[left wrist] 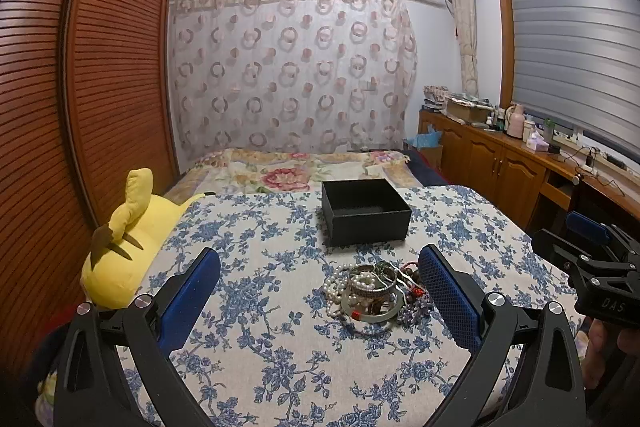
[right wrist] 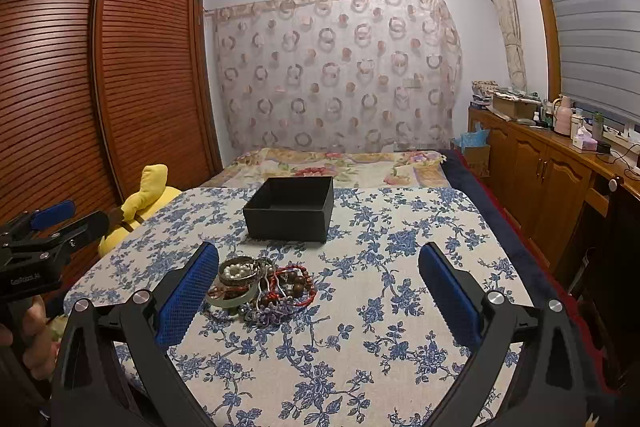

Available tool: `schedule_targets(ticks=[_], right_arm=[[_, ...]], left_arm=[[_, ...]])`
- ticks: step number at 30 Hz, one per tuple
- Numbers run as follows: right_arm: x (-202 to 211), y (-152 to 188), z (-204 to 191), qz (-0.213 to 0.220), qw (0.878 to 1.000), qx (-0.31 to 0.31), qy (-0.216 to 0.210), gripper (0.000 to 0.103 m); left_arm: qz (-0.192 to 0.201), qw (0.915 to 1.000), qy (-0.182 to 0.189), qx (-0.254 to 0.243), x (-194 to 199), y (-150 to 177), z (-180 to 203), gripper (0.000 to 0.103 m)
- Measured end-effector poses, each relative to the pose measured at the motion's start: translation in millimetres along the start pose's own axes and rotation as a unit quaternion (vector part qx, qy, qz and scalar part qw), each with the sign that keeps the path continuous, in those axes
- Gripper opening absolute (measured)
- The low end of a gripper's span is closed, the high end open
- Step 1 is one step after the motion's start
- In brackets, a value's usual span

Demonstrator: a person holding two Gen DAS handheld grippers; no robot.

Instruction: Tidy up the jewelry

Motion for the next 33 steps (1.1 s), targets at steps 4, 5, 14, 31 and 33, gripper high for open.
schedule_targets(ticks=[4, 5, 14, 31, 33], right_arm=[[-1.7, -1.1, 0.3, 0.000, 1.000, 0.001, 0.000, 0.101], [-2.4, -1.3, 0.2, 0.000, 1.000, 0.001, 0.000, 0.101], [4.1, -4.1, 3.2, 0.001, 1.000, 0.000, -0.001, 0.101], [2.3, 0.0, 1.7, 0.001, 1.000, 0.000, -0.001, 0.101], [7.0, -3.2, -4.3, 0.002, 1.000, 0.000, 0.000, 0.101]], left_arm=[[0.002, 1.0000, 0.000, -0.001, 3.2, -3.4, -1.2, 0.096], [0.001, 1.0000, 0.000, -0.001, 3.4, -3.5, -1.3, 0.096], [0.003, 1.0000, -0.001, -0.001, 3.7, -2.7, -0.2, 0.096], [0.001, 1.0000, 0.003, -0.003, 5.4, -4.3, 2.0, 0.096], [0.000, 1.0000, 0.004, -0.004, 2.7, -3.6, 2.4, 0.096]])
Point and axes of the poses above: each gripper's, at about its wrist camera, not at the fingertips, and x roughly against the way its jaws point, z to its right, y to its underside, the point moved 9 cm from there along -x, roughly the way its jaws point, and after that the axes turned 1 degree about x, right-handed, at the moved point
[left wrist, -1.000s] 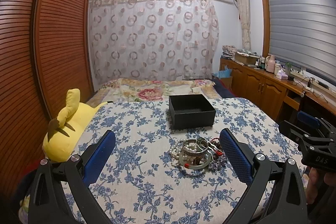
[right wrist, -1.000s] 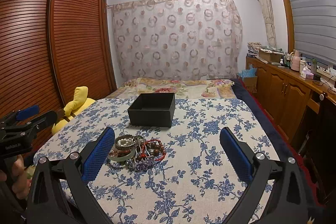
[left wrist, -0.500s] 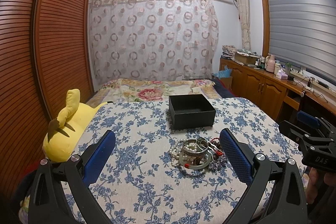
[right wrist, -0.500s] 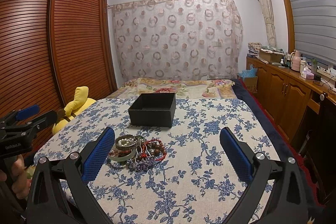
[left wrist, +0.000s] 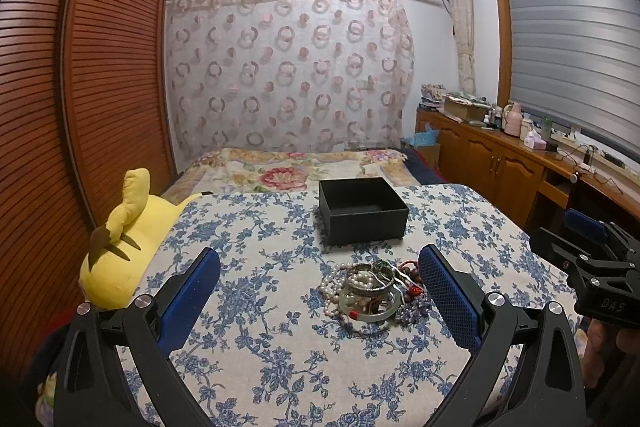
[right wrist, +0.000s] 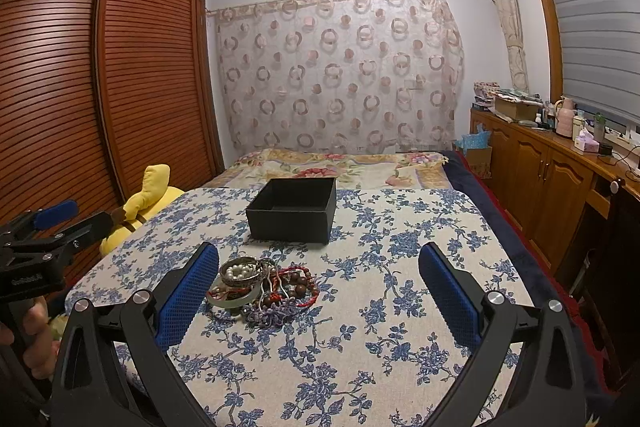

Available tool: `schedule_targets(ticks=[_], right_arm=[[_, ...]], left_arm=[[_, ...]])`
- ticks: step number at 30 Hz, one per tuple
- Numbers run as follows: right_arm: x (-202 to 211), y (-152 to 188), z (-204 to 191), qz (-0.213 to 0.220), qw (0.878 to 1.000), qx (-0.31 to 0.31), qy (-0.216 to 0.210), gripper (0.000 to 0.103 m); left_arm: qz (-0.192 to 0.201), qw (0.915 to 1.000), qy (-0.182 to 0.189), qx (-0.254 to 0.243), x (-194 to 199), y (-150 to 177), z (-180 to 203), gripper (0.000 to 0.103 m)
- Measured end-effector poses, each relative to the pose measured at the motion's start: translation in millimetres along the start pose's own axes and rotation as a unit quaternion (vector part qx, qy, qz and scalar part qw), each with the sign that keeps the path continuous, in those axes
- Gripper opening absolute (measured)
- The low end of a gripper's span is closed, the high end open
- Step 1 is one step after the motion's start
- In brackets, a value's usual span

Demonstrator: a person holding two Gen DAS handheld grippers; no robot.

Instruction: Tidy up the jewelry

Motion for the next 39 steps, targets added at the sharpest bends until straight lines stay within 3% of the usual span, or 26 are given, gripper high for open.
schedule_targets(ticks=[7, 18, 23, 36, 39], right_arm=[[-0.4, 0.5, -0.4, -0.001, 1.000, 0.000, 0.000, 0.101], [-28.4, 29.0, 0.2, -0.039, 0.999, -0.004, -0.020, 0.100], [-42.9, 42.1, -2.7, -0.056, 0.998, 0.010, -0.039, 0.094], [-70.3, 69.0, -4.8, -0.097, 0.992, 0.039, -0.074, 0.081], [-74.7, 75.0, -8.0, -0.112, 0.989, 0.044, -0.084, 0.078]], left_arm=[[-0.007, 1.0000, 0.003, 0.001, -4.2, 5.3, -0.1, 0.096], [-0.060, 0.9975, 0.036, -0.012, -42.8, 40.3, 8.4, 0.096], [-0.080, 0.9952, 0.053, -0.017, -63.0, 53.1, 10.9, 0.096], [-0.149, 0.9819, 0.109, -0.041, -122.1, 68.7, 24.9, 0.096], [-0.167, 0.9767, 0.130, -0.034, -134.3, 70.5, 29.7, 0.089]])
Point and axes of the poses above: each gripper's, at about its wrist camera, not at the fingertips, and x roughly against the way its jaws point, z to its right, y to its underside, the point moved 9 cm from there along -x, roughly the way its jaws point, and after that the axes turned 1 degree about x, right-handed, at the moved point
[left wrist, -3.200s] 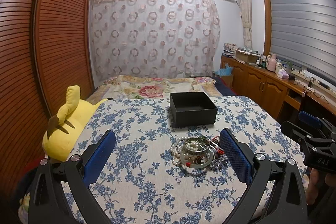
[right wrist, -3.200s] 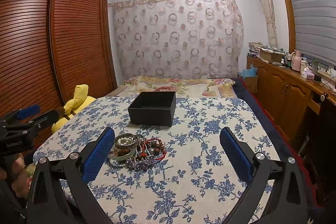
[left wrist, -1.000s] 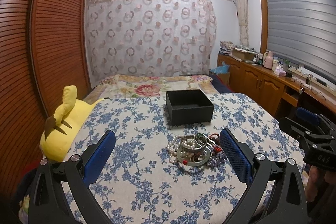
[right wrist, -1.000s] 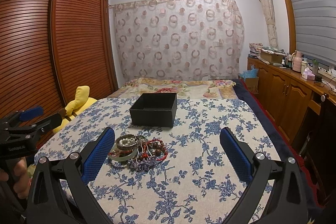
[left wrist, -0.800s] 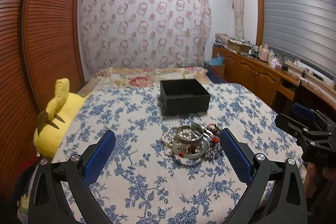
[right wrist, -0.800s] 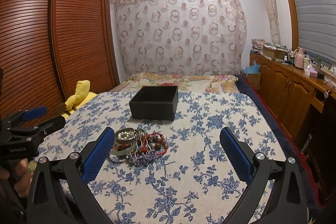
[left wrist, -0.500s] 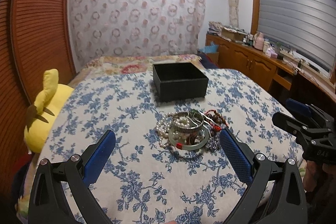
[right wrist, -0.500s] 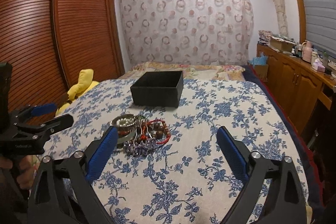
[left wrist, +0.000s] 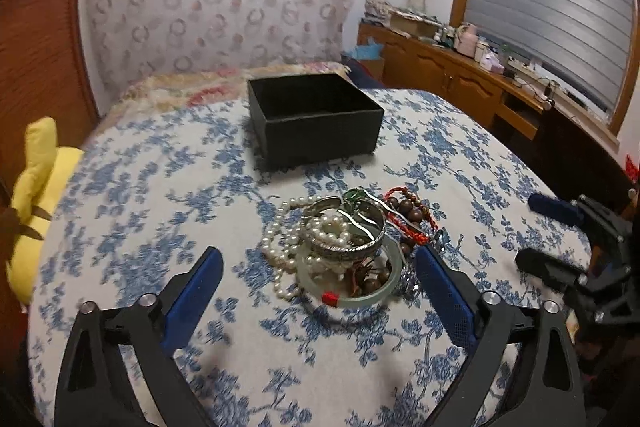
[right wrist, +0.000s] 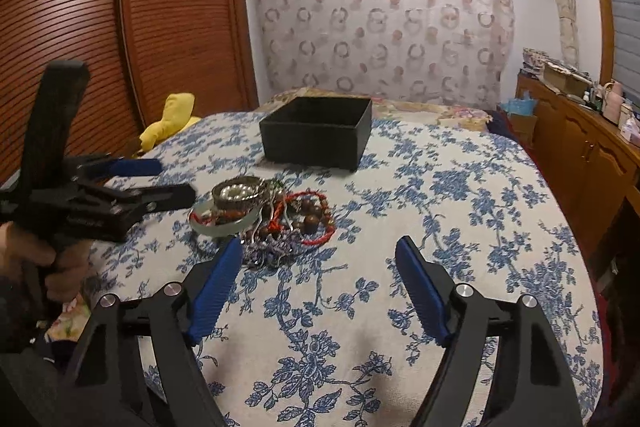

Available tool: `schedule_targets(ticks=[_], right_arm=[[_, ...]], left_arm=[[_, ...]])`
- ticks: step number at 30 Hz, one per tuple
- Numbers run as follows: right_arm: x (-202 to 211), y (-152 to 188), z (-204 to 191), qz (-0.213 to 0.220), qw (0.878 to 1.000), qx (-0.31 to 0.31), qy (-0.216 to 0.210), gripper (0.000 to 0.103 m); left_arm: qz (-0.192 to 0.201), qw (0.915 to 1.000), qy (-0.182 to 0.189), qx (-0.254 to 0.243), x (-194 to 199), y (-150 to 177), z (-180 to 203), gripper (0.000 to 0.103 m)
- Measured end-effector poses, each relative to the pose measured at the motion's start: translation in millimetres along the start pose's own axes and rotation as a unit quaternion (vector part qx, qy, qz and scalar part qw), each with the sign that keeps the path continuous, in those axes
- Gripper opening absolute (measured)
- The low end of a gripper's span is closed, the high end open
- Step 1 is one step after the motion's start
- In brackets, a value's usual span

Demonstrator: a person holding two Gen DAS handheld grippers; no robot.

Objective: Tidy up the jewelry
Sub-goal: 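Lower the left tool toward the silver bangle while the right tool approaches the silver hairpins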

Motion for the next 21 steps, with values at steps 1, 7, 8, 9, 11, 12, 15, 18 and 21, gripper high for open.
schedule_targets(ticks=[1, 7, 8, 9, 11, 12, 15, 18, 21], right_arm=[[-2.8, 1.6, -0.9, -0.006, 1.000, 0.002, -0.004, 0.077], [-11.4, 5.4, -5.3, -0.027, 0.999, 0.005, -0.021, 0.077], [-12.9, 5.1, -6.7, -0.029, 0.999, 0.008, -0.021, 0.077], [-13.9, 4.8, -7.9, -0.030, 0.999, 0.011, -0.021, 0.077], [-15.1, 3.8, -9.9, -0.030, 0.999, 0.015, -0.023, 0.077], [-15.5, 3.4, -10.8, -0.031, 0.999, 0.017, -0.023, 0.077], [-16.4, 2.2, -12.9, -0.031, 0.999, 0.022, -0.021, 0.077], [-17.9, 3.3, -15.5, -0.034, 0.999, 0.027, -0.022, 0.077], [-22.3, 6.1, -20.0, -0.044, 0.998, 0.038, -0.027, 0.077]], left_arm=[[-0.008, 0.9999, 0.008, 0.003, -5.4, -0.9, -0.2, 0.086], [-0.033, 0.9990, 0.030, -0.010, -25.4, -7.8, 9.2, 0.082], [-0.037, 0.9986, 0.034, -0.013, -28.7, -8.6, 11.1, 0.082], [-0.043, 0.9983, 0.038, -0.015, -32.6, -8.8, 13.4, 0.082], [-0.057, 0.9974, 0.038, -0.023, -42.2, -8.3, 16.9, 0.082], [-0.060, 0.9972, 0.037, -0.026, -45.3, -8.1, 18.0, 0.082], [-0.069, 0.9965, 0.036, -0.029, -55.0, -8.4, 18.7, 0.076], [-0.075, 0.9961, 0.032, -0.033, -60.0, -7.6, 17.2, 0.067], [-0.066, 0.9965, 0.036, -0.038, -57.1, -9.5, 16.5, 0.058]])
Point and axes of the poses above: each gripper's, at about its wrist camera, not at the fingertips, and x roughly against the way its jaws point, z to its right, y to its underside, the point moved 9 cm from there along -x, roughly the way its jaws point, and after that the axes turned 1 degree about x, right-handed, at the moved point
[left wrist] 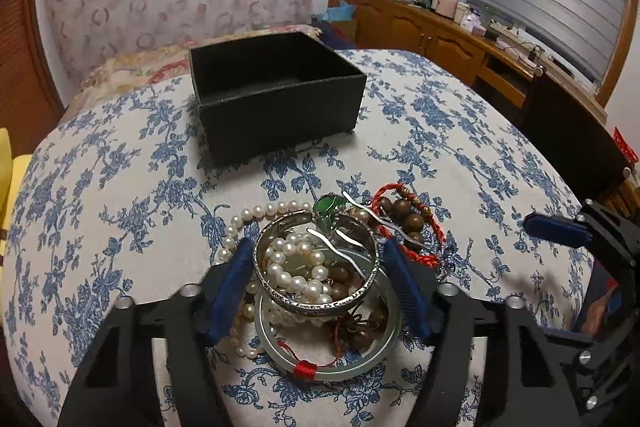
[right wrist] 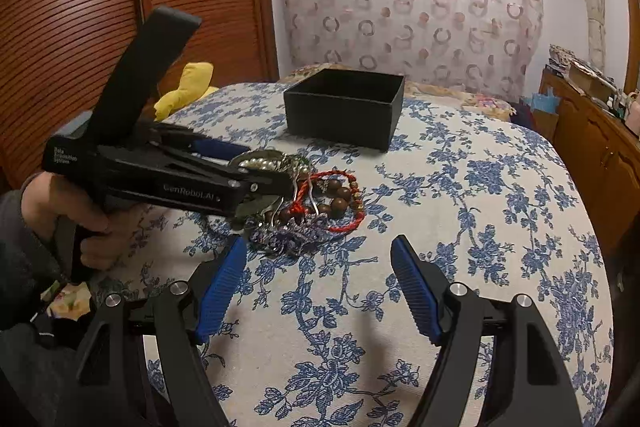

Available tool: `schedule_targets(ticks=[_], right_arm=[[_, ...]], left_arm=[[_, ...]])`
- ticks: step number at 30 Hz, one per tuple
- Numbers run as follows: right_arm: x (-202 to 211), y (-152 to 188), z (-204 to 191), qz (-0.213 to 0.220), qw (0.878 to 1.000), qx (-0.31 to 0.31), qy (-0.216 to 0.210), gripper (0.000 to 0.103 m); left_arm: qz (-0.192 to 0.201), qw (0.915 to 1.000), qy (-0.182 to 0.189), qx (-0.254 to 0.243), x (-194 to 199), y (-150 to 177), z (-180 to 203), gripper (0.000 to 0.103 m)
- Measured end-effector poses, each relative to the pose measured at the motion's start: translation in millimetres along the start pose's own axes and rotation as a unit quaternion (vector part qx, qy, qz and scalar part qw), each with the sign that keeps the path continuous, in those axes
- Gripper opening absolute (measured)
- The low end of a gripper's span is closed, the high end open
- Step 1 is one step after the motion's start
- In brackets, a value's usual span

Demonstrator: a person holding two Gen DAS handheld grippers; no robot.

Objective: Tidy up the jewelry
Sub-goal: 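Lower the left tool toward the silver bangle while the right tool approaches the silver hairpins, then grasp the silver bangle with the left tool while the right tool grasps the beaded silver hairpins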

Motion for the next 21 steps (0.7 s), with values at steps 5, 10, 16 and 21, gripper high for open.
schedule_targets(ticks=[5, 10, 16, 21], right_arm=[[-11.5, -3.3, -9.1, -0.013, 1.000, 0.028, -0.007, 0.077], [-24.4, -15.4, -15.3, -0.024, 0.998, 0.044, -0.023, 0.077], [-42.4, -17.9, -25.8, -0.053, 0.995, 0.074, -0.036, 0.077], [-55.9, -11.4, -29.5, -0.080, 0.992, 0.092, -0.032, 0.077]], left_arm=[[0.015, 0.9998, 0.005, 0.013, 11.4, 0.1, -8.1, 0.058], [0.044, 0.9985, -0.001, 0.033, 29.9, -3.3, -22.1, 0.058], [0.056, 0.9974, -0.006, 0.045, 42.0, -2.5, -36.5, 0.058], [0.064, 0.9964, -0.002, 0.056, 47.8, 4.4, -41.1, 0.058]])
Point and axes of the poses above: each gripper's, at about its wrist camera, not at the fingertips, and x roughly against the way its jaws point, z to its right, y to its underside, the point moved 9 cm from there along -x, roughly the way its jaws point, and after that the axes turned 1 degree about x, right-handed, at the moved point
